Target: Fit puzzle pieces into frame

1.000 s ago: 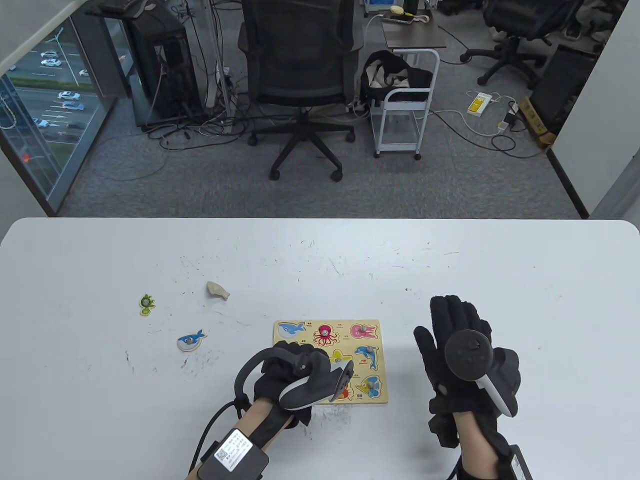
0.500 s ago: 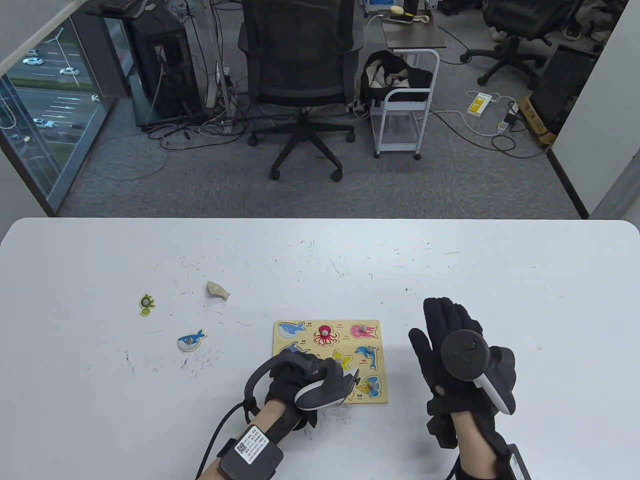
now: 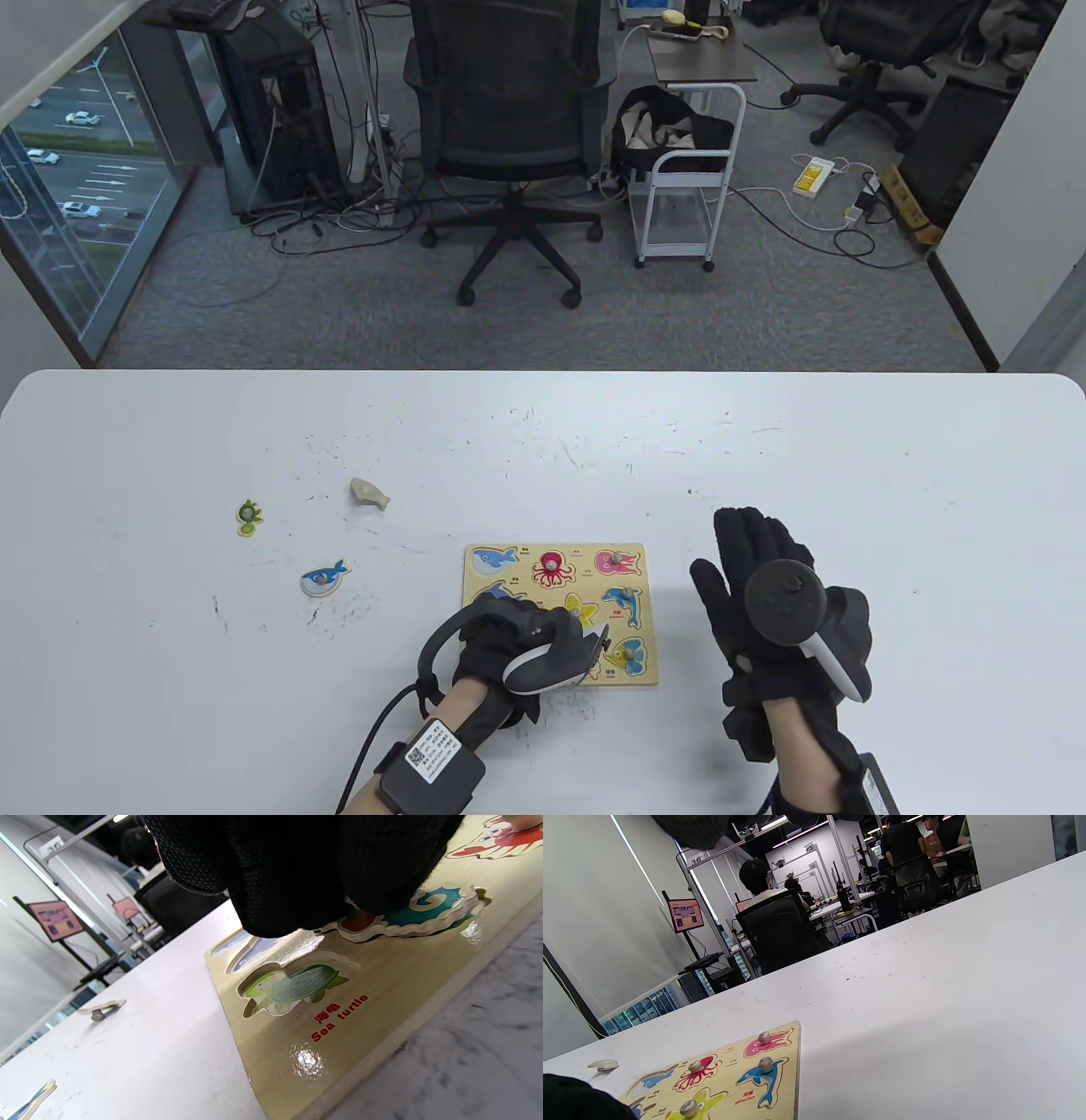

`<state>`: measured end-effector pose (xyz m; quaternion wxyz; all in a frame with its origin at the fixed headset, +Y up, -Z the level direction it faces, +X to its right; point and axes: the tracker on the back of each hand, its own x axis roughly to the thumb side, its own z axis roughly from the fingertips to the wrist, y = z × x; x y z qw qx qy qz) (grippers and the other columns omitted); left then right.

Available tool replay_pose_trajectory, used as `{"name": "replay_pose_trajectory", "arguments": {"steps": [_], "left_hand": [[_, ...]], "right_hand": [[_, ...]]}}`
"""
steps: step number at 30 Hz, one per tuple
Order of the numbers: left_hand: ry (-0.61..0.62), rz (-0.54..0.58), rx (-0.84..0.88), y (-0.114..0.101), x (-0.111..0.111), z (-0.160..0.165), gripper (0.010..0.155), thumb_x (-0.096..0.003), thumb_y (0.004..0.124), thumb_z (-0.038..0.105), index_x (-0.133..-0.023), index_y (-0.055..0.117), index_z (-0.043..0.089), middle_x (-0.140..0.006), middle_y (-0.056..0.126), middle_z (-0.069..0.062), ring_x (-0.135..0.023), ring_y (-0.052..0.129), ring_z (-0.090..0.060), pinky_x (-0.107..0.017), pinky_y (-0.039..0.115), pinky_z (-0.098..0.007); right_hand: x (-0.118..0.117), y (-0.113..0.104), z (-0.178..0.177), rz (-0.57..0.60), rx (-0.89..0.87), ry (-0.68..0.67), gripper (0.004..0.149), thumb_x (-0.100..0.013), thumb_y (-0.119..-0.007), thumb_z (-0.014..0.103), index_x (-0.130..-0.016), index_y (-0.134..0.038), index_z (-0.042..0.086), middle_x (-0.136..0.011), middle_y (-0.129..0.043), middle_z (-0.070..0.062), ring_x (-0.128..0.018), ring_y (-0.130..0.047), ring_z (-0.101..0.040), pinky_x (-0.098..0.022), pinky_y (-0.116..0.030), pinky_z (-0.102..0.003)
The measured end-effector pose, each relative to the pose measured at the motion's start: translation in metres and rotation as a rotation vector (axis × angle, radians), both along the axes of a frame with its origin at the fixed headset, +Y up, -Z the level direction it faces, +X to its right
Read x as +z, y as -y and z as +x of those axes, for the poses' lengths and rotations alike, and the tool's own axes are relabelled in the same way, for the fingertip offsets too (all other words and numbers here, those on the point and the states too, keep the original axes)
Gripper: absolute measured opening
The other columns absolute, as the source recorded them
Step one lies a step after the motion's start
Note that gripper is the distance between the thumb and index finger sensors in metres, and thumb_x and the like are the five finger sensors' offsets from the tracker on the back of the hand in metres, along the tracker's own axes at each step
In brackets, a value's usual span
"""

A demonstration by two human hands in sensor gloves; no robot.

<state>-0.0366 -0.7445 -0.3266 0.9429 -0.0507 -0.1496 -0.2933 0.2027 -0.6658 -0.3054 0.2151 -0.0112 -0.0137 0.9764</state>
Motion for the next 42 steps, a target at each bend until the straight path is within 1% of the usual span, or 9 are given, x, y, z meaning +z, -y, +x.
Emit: {"name": "replay_pose_trajectory", "arguments": {"steps": [21, 24, 27, 30, 34, 38, 40, 42], "left_hand": [[0.001, 0.004, -0.036, -0.005, 0.005, 0.001, 0.047, -0.0453, 0.088, 0.052, -0.091, 0.081, 0.044, -0.086, 0.1, 0.016, -0.078, 0.101, -0.006, -0.069, 0.082, -0.037], [-0.008, -0.003, -0.042, -0.006, 0.006, 0.001, 0.048, -0.046, 0.086, 0.053, -0.093, 0.079, 0.044, -0.088, 0.098, 0.016, -0.08, 0.1, -0.007, -0.07, 0.081, -0.038], [-0.02, -0.041, -0.03, -0.01, 0.006, -0.003, 0.055, -0.0465, 0.082, 0.056, -0.099, 0.075, 0.042, -0.094, 0.096, 0.014, -0.085, 0.098, -0.009, -0.072, 0.079, -0.04], [-0.046, -0.066, 0.043, -0.023, 0.005, -0.013, 0.058, -0.0479, 0.077, 0.059, -0.103, 0.07, 0.041, -0.1, 0.092, 0.012, -0.09, 0.095, -0.012, -0.074, 0.077, -0.041], [-0.119, -0.024, 0.146, -0.046, -0.003, -0.037, 0.061, -0.0489, 0.074, 0.06, -0.106, 0.066, 0.041, -0.105, 0.088, 0.01, -0.094, 0.091, -0.015, -0.076, 0.074, -0.043], [-0.231, 0.043, 0.181, -0.072, -0.011, -0.076, 0.061, -0.0492, 0.073, 0.06, -0.106, 0.066, 0.041, -0.106, 0.087, 0.009, -0.096, 0.09, -0.016, -0.076, 0.073, -0.044], [-0.301, 0.081, 0.223, -0.085, -0.014, -0.102, 0.061, -0.0492, 0.073, 0.06, -0.106, 0.066, 0.041, -0.107, 0.086, 0.009, -0.096, 0.089, -0.016, -0.077, 0.073, -0.044], [-0.36, 0.101, 0.256, -0.093, -0.017, -0.123, 0.06, -0.0491, 0.074, 0.059, -0.106, 0.067, 0.041, -0.107, 0.086, 0.009, -0.096, 0.089, -0.017, -0.077, 0.073, -0.045]], "right_hand": [[-0.002, 0.001, -0.003, -0.017, 0.006, -0.009, 0.067, -0.053, -0.074, 0.051, -0.111, -0.049, 0.03, -0.12, -0.05, -0.005, -0.111, -0.049, -0.04, -0.082, -0.037, -0.059], [-0.002, 0.001, -0.003, -0.016, 0.004, -0.01, 0.067, -0.053, -0.074, 0.051, -0.111, -0.049, 0.03, -0.12, -0.05, -0.005, -0.111, -0.049, -0.04, -0.082, -0.037, -0.059], [-0.002, 0.002, -0.002, -0.018, 0.003, -0.012, 0.067, -0.053, -0.074, 0.051, -0.111, -0.049, 0.03, -0.12, -0.05, -0.005, -0.111, -0.049, -0.04, -0.082, -0.037, -0.059], [-0.002, 0.002, -0.002, -0.018, -0.001, -0.011, 0.067, -0.053, -0.074, 0.051, -0.111, -0.049, 0.03, -0.12, -0.05, -0.005, -0.111, -0.049, -0.04, -0.082, -0.037, -0.059], [-0.002, 0.002, -0.001, -0.015, -0.006, -0.012, 0.067, -0.053, -0.074, 0.051, -0.111, -0.049, 0.03, -0.12, -0.05, -0.005, -0.111, -0.049, -0.04, -0.082, -0.037, -0.059], [-0.002, 0.002, -0.001, -0.015, -0.008, -0.014, 0.067, -0.053, -0.074, 0.051, -0.111, -0.049, 0.03, -0.12, -0.05, -0.005, -0.111, -0.049, -0.04, -0.082, -0.038, -0.058], [-0.002, 0.002, -0.001, -0.016, -0.011, -0.013, 0.067, -0.053, -0.074, 0.052, -0.111, -0.049, 0.03, -0.12, -0.05, -0.005, -0.111, -0.049, -0.04, -0.082, -0.038, -0.059], [-0.002, 0.002, 0.0, -0.015, -0.012, -0.012, 0.067, -0.053, -0.074, 0.051, -0.111, -0.049, 0.03, -0.12, -0.05, -0.006, -0.111, -0.049, -0.04, -0.082, -0.038, -0.059]]}}
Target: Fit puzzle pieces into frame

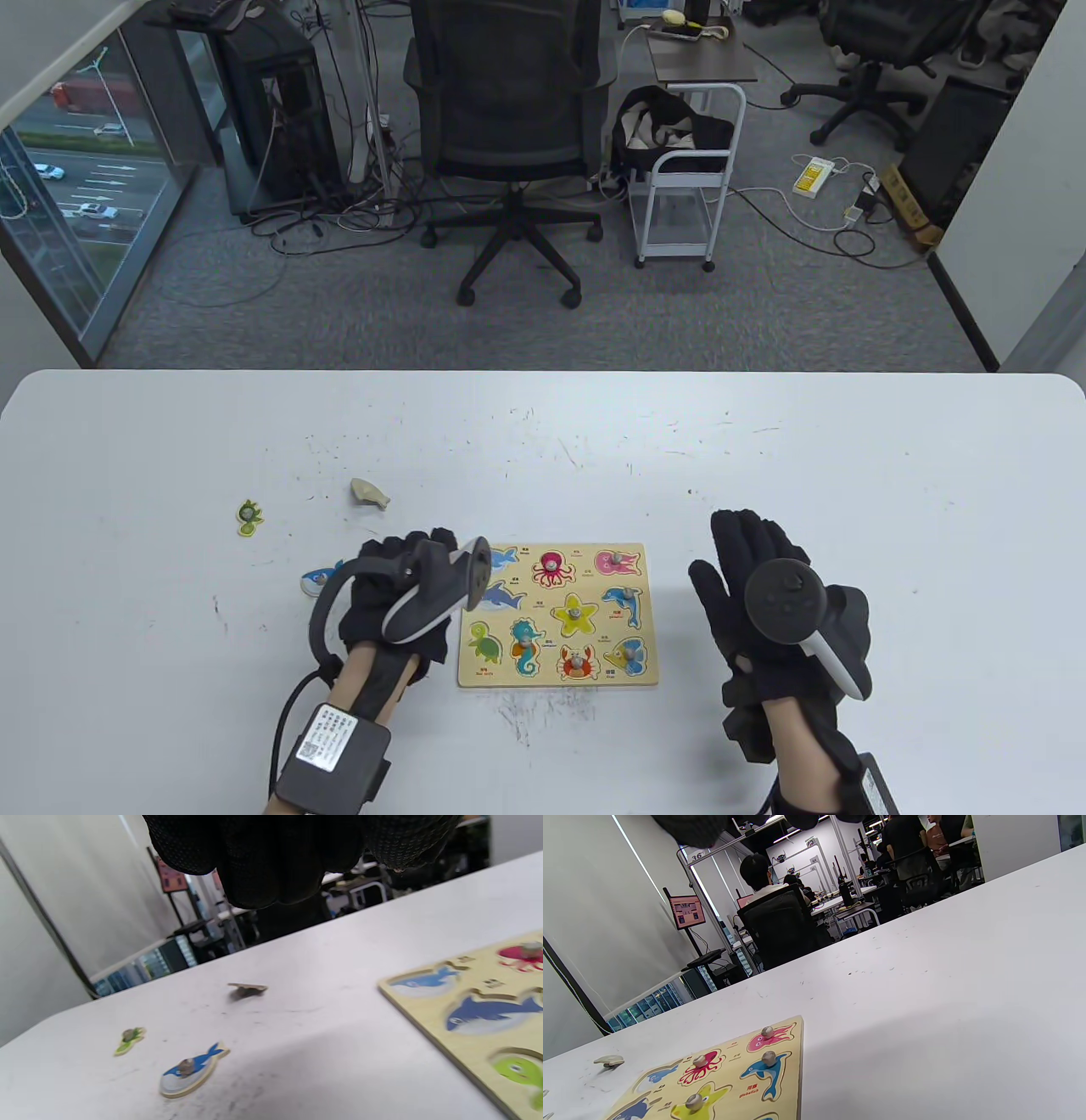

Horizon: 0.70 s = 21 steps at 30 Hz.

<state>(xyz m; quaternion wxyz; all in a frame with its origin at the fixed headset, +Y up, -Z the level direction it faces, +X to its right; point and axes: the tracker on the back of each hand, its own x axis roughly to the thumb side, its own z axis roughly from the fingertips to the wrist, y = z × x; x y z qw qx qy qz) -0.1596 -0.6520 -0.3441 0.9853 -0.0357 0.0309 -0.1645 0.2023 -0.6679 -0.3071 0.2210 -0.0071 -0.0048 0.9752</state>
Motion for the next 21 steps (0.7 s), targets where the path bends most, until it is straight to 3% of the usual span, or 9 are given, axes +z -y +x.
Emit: {"name": "replay_pose_trajectory", "arguments": {"steps": [9, 13, 21], "left_hand": [[-0.211, -0.015, 0.046, -0.005, -0.014, -0.069, 0.061, -0.0479, 0.077, 0.059, -0.105, 0.068, 0.042, -0.108, 0.085, 0.009, -0.098, 0.088, -0.017, -0.078, 0.072, -0.045], [-0.278, -0.064, 0.143, 0.013, -0.027, -0.091, 0.062, -0.0473, 0.08, 0.058, -0.106, 0.067, 0.042, -0.108, 0.085, 0.009, -0.097, 0.088, -0.017, -0.076, 0.074, -0.043], [-0.333, -0.089, 0.144, 0.052, -0.044, -0.109, 0.06, -0.0466, 0.083, 0.056, -0.103, 0.069, 0.043, -0.103, 0.088, 0.011, -0.092, 0.091, -0.014, -0.072, 0.078, -0.039]], "right_hand": [[0.0, 0.001, 0.0, -0.001, 0.01, 0.008, 0.066, -0.053, -0.074, 0.052, -0.111, -0.049, 0.03, -0.12, -0.05, -0.005, -0.111, -0.049, -0.04, -0.082, -0.038, -0.059], [-0.001, 0.003, 0.001, -0.003, 0.003, 0.012, 0.066, -0.053, -0.073, 0.052, -0.111, -0.05, 0.03, -0.12, -0.051, -0.005, -0.111, -0.05, -0.04, -0.082, -0.038, -0.059], [-0.003, 0.005, 0.003, -0.017, -0.005, 0.022, 0.065, -0.053, -0.073, 0.052, -0.11, -0.051, 0.03, -0.12, -0.051, -0.005, -0.111, -0.05, -0.04, -0.082, -0.038, -0.059]]}}
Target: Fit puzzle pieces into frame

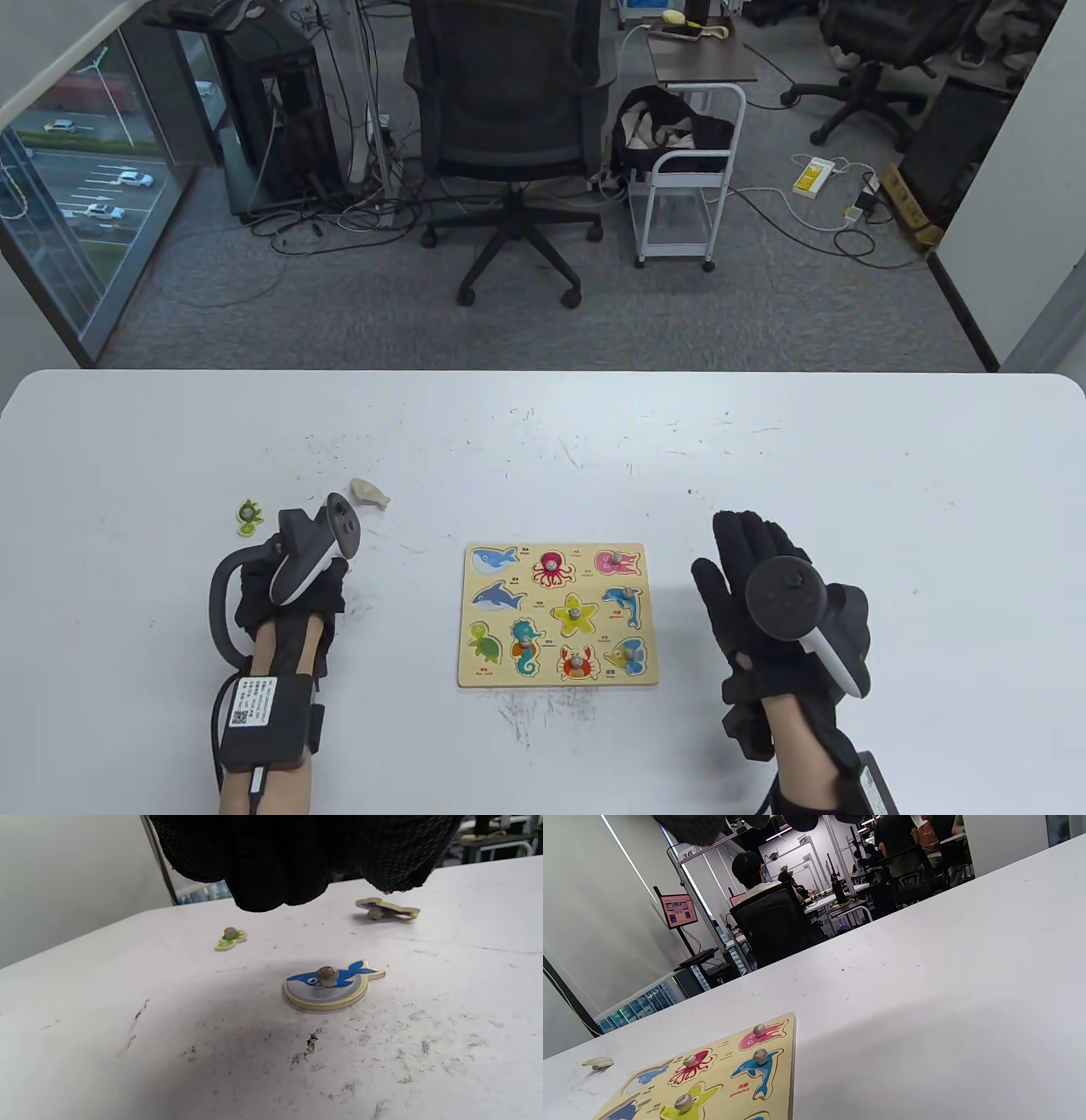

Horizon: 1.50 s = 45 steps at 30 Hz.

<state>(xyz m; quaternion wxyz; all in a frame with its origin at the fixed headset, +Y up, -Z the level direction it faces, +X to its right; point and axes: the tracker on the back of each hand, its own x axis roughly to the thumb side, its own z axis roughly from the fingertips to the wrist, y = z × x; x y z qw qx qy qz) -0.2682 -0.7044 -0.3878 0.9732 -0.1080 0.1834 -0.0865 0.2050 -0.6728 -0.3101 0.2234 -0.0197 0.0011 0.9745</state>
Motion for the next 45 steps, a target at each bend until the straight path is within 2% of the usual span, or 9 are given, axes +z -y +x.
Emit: {"name": "replay_pose_trajectory", "arguments": {"steps": [11, 22, 35, 45], "left_hand": [[-0.004, -0.03, -0.081, 0.03, -0.01, 0.003, 0.053, -0.0461, 0.085, 0.053, -0.097, 0.075, 0.044, -0.096, 0.094, 0.014, -0.087, 0.095, -0.011, -0.071, 0.08, -0.037], [-0.021, -0.038, -0.098, 0.048, -0.015, -0.004, 0.05, -0.0457, 0.087, 0.052, -0.095, 0.078, 0.045, -0.094, 0.096, 0.015, -0.085, 0.097, -0.01, -0.07, 0.08, -0.038], [0.012, -0.033, -0.214, 0.056, -0.017, 0.005, 0.044, -0.0457, 0.086, 0.051, -0.089, 0.082, 0.048, -0.091, 0.097, 0.016, -0.084, 0.098, -0.009, -0.07, 0.08, -0.038], [0.035, 0.01, -0.204, 0.062, -0.019, 0.002, 0.042, -0.0439, 0.089, 0.051, -0.085, 0.085, 0.048, -0.087, 0.099, 0.017, -0.08, 0.1, -0.008, -0.069, 0.082, -0.037]], "right_hand": [[0.0, 0.0, 0.0, -0.012, 0.002, 0.0, 0.065, -0.053, -0.073, 0.052, -0.11, -0.052, 0.03, -0.12, -0.051, -0.005, -0.111, -0.05, -0.04, -0.082, -0.038, -0.059], [-0.001, 0.001, 0.0, -0.024, 0.002, 0.003, 0.064, -0.053, -0.073, 0.052, -0.11, -0.053, 0.031, -0.12, -0.05, -0.005, -0.111, -0.049, -0.04, -0.082, -0.038, -0.059], [-0.002, 0.002, -0.001, -0.028, 0.006, 0.001, 0.063, -0.053, -0.072, 0.052, -0.11, -0.054, 0.031, -0.12, -0.05, -0.005, -0.111, -0.049, -0.04, -0.082, -0.038, -0.059], [-0.003, 0.003, -0.001, -0.026, 0.003, -0.001, 0.063, -0.053, -0.072, 0.052, -0.109, -0.054, 0.031, -0.12, -0.05, -0.005, -0.111, -0.049, -0.04, -0.081, -0.038, -0.059]]}}
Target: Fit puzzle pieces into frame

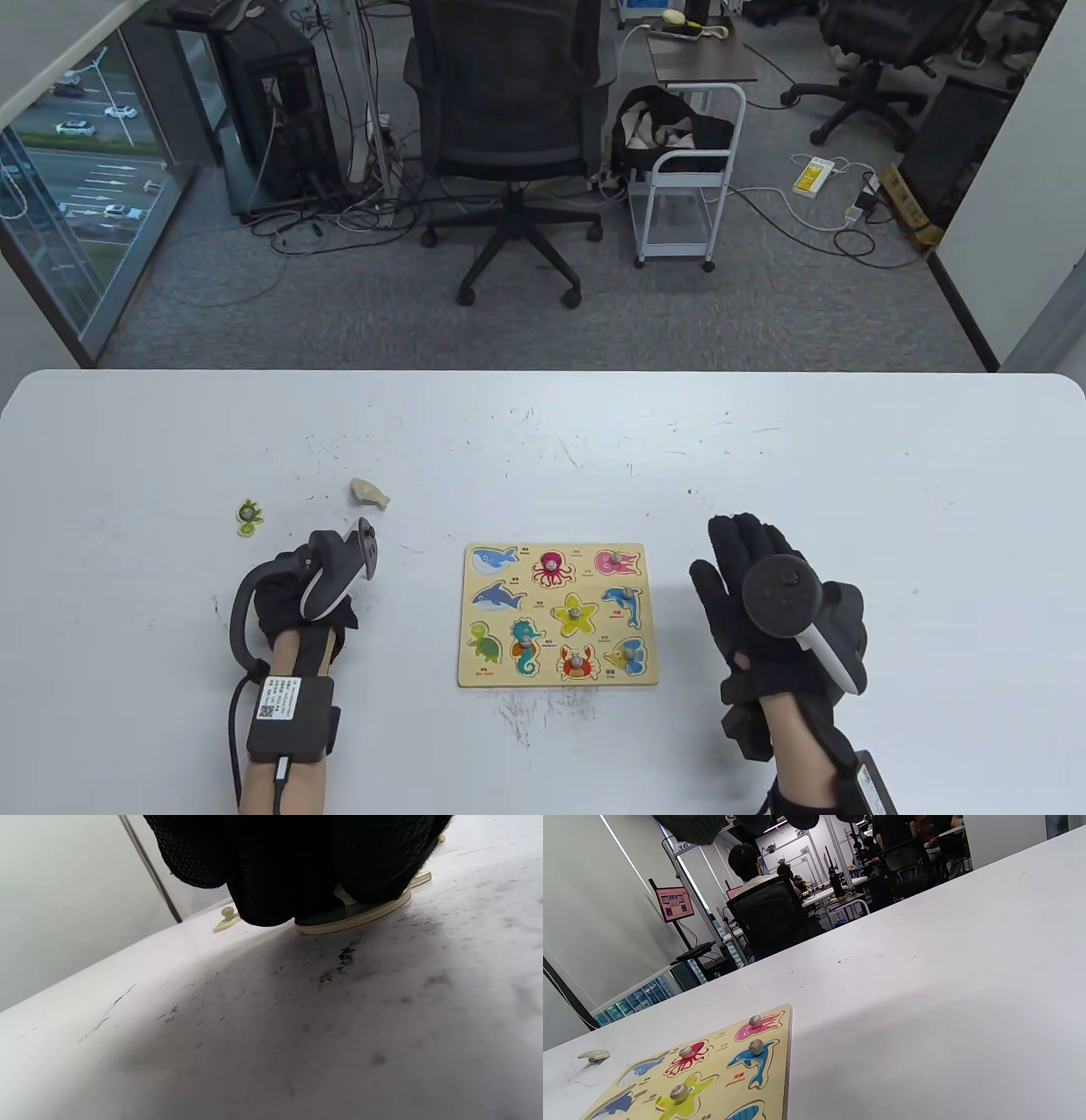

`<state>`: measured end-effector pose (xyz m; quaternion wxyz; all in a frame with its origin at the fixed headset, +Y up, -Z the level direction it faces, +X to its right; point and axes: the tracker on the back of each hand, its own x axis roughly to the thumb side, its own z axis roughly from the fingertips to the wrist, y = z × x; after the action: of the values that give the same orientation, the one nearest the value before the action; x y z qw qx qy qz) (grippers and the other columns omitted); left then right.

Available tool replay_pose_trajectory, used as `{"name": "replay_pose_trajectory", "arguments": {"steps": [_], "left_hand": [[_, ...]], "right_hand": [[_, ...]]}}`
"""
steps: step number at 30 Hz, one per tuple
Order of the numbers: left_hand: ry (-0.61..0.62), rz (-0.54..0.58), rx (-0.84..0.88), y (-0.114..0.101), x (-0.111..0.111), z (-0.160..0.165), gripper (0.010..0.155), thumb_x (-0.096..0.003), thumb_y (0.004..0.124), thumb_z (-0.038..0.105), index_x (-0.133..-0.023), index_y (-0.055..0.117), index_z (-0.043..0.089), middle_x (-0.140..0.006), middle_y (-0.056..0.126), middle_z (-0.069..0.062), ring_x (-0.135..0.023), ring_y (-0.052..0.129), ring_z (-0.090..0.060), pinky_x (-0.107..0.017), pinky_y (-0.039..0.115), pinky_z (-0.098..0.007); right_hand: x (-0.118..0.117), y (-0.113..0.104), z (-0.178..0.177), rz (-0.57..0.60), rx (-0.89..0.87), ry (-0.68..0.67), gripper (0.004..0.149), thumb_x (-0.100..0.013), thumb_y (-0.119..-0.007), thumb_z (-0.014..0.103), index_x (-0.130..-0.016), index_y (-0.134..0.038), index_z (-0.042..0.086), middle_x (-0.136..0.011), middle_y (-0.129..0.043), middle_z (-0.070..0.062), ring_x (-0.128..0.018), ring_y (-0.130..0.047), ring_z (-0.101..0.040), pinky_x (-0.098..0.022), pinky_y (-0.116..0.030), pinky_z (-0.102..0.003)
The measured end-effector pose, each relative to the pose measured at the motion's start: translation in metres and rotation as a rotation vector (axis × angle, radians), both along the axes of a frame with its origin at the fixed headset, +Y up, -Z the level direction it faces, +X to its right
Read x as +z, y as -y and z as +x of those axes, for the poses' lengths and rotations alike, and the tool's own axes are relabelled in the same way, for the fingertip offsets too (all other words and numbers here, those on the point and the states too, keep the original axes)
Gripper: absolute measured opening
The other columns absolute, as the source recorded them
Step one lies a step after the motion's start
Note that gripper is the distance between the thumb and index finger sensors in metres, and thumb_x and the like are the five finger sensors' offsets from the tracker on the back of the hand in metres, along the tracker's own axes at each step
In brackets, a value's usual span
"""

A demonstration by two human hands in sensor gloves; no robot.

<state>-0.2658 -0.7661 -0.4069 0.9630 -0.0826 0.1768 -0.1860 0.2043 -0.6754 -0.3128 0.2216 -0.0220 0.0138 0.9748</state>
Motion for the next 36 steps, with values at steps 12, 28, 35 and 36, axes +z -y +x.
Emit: {"name": "replay_pose_trajectory", "arguments": {"steps": [12, 28, 35, 36], "left_hand": [[0.096, 0.07, 0.029, -0.031, 0.001, 0.024, 0.042, -0.0442, 0.089, 0.051, -0.086, 0.084, 0.047, -0.087, 0.099, 0.017, -0.08, 0.1, -0.007, -0.068, 0.082, -0.037], [0.336, 0.107, 0.035, -0.054, -0.009, 0.126, 0.043, -0.0443, 0.088, 0.051, -0.087, 0.083, 0.048, -0.088, 0.098, 0.018, -0.081, 0.099, -0.007, -0.069, 0.082, -0.036], [0.39, 0.076, 0.0, -0.042, -0.017, 0.157, 0.042, -0.0442, 0.088, 0.051, -0.086, 0.083, 0.049, -0.088, 0.098, 0.018, -0.081, 0.099, -0.006, -0.07, 0.082, -0.036], [0.394, 0.072, -0.008, -0.04, -0.017, 0.161, 0.042, -0.0442, 0.088, 0.051, -0.086, 0.083, 0.049, -0.088, 0.098, 0.018, -0.081, 0.099, -0.006, -0.07, 0.082, -0.036]], "right_hand": [[0.0, 0.001, 0.002, 0.004, -0.011, 0.001, 0.063, -0.053, -0.072, 0.052, -0.109, -0.055, 0.031, -0.12, -0.051, -0.005, -0.111, -0.049, -0.04, -0.081, -0.038, -0.059], [0.0, 0.001, 0.003, 0.014, -0.003, 0.006, 0.063, -0.053, -0.072, 0.052, -0.11, -0.053, 0.031, -0.12, -0.05, -0.005, -0.111, -0.049, -0.04, -0.082, -0.038, -0.059], [0.0, 0.001, 0.004, 0.015, -0.009, 0.007, 0.063, -0.053, -0.072, 0.052, -0.11, -0.053, 0.031, -0.12, -0.05, -0.005, -0.111, -0.049, -0.04, -0.082, -0.038, -0.059], [0.0, 0.001, 0.004, 0.014, -0.009, 0.007, 0.064, -0.053, -0.072, 0.052, -0.11, -0.053, 0.031, -0.12, -0.05, -0.005, -0.111, -0.049, -0.04, -0.082, -0.038, -0.059]]}}
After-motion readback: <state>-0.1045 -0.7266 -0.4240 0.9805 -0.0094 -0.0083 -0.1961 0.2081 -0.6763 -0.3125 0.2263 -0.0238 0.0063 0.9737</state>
